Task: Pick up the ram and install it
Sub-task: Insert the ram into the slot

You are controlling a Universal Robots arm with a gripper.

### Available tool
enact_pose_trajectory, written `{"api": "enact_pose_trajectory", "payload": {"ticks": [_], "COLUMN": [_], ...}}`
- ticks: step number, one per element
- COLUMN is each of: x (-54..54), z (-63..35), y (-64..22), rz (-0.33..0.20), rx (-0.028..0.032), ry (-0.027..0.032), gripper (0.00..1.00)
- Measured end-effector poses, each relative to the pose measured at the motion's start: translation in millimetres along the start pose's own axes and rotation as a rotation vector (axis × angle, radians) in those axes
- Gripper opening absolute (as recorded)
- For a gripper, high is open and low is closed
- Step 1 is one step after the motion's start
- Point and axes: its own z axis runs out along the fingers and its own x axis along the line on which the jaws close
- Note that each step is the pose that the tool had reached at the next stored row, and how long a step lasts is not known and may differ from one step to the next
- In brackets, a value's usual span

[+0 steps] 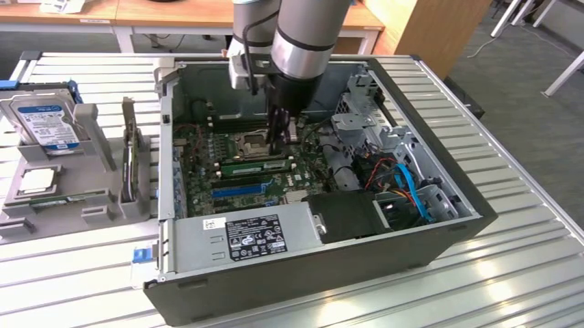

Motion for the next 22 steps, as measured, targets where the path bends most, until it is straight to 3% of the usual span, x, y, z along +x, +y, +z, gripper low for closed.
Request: {"api": "enact_pose_trajectory", "payload": {"ticks": [9, 22], "x": [-2.2, -4.3], "z": [-26.4, -52.1], "y": [1.3, 3.0], "rz": [0.0, 0.0], "rx": [0.0, 0.0], "ry": [0.0001, 0.0007], "gripper": [0.32, 0.32]}}
